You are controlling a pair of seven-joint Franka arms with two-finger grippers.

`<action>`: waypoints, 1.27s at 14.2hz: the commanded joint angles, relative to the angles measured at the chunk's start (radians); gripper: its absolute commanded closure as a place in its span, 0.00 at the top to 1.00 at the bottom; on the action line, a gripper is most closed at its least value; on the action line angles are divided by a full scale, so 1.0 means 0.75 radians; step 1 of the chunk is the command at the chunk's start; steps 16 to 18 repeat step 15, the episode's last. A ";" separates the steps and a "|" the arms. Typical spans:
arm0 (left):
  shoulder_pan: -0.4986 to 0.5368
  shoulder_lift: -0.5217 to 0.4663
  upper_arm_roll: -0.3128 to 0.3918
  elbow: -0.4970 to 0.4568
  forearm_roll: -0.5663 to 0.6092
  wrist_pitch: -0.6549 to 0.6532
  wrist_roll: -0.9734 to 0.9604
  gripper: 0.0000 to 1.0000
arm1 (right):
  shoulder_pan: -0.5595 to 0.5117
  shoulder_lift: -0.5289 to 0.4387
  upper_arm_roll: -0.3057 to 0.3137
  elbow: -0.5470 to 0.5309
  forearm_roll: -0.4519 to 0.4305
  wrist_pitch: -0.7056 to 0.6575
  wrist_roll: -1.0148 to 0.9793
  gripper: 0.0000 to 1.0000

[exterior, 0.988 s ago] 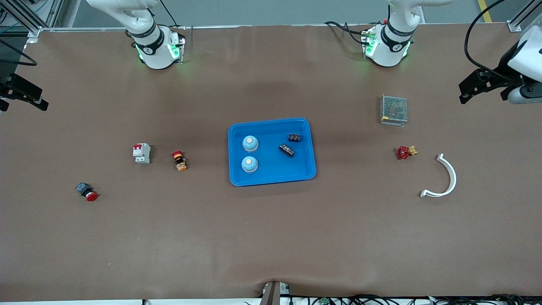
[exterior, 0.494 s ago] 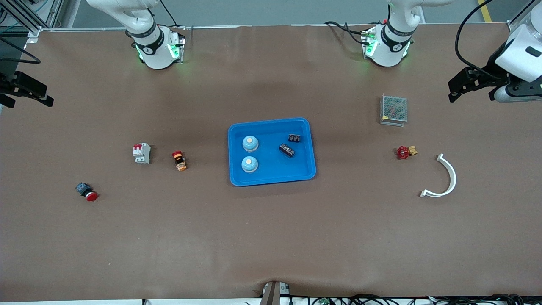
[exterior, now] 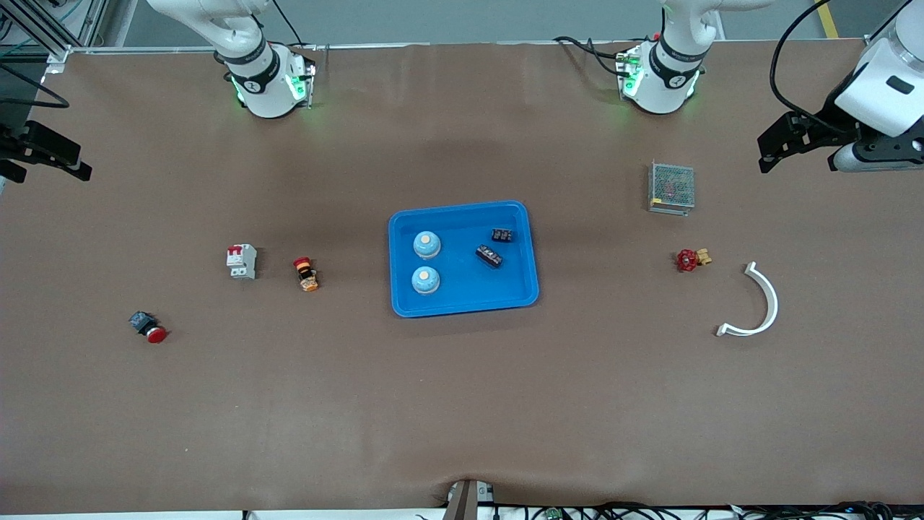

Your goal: Place electrolytic capacitor and blue bell in tray

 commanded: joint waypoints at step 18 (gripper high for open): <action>0.007 -0.001 -0.003 0.050 -0.023 -0.114 -0.001 1.00 | -0.015 0.013 -0.003 0.033 0.024 -0.023 -0.011 1.00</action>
